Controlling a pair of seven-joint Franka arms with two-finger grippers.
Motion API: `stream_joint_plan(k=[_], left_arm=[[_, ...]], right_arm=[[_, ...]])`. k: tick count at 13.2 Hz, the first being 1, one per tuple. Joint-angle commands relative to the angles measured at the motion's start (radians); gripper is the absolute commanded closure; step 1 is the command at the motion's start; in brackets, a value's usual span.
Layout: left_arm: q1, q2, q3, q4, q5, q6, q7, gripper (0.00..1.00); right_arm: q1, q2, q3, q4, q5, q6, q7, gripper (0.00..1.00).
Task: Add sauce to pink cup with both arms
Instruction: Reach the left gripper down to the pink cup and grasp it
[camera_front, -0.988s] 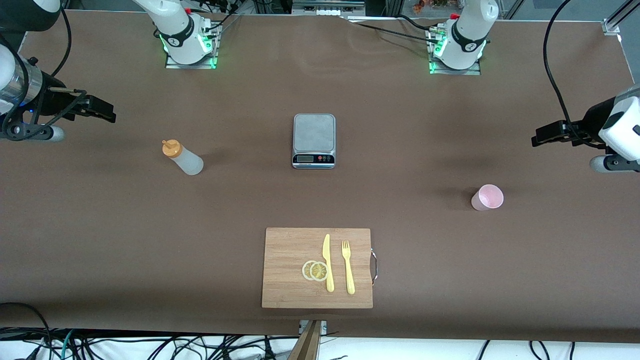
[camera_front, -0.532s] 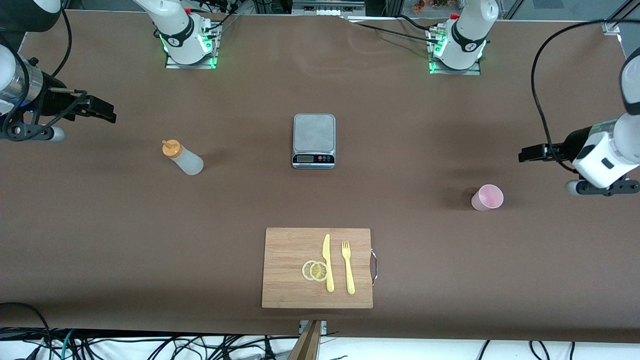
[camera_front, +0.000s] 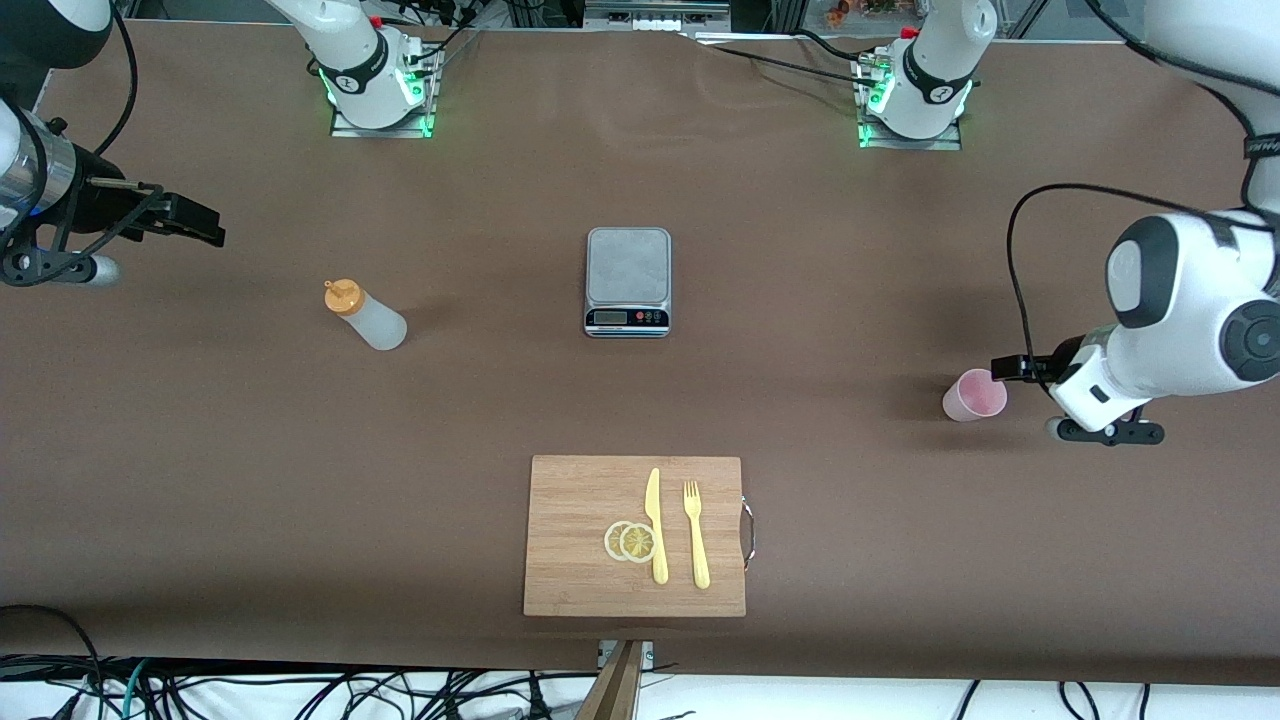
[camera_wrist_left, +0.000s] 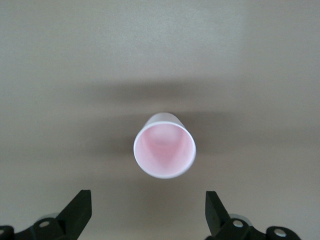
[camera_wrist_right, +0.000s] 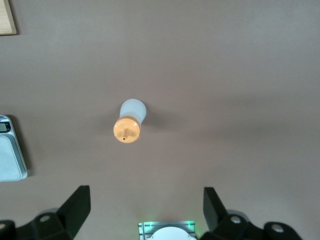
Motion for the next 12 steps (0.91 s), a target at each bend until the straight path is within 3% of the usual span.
stream_joint_plan(k=[1,6,10,11,12], left_arm=[[0.03,0.035,0.0,-0.026,0.005,0.065,0.077,0.0],[0.036,0.018,0.008,-0.161,-0.015,0.205,0.088,0.02],[0.036,0.02,0.009,-0.212,-0.03,0.297,0.088,0.11],[0.035,0.021,0.009,-0.226,-0.03,0.315,0.088,0.24],[0.032,0.021,0.009,-0.226,-0.03,0.318,0.088,0.47]], right_arm=[[-0.003,0.004,0.004,0.02,-0.002,-0.002,0.015,0.0],[-0.006,0.024,0.004,0.043,0.003,0.032,0.007,0.0],[-0.008,0.039,0.004,0.063,0.0,0.051,0.0,0.0],[-0.008,0.051,0.004,0.072,-0.011,0.052,0.001,0.0],[-0.008,0.053,0.004,0.073,-0.012,0.051,0.001,0.0]])
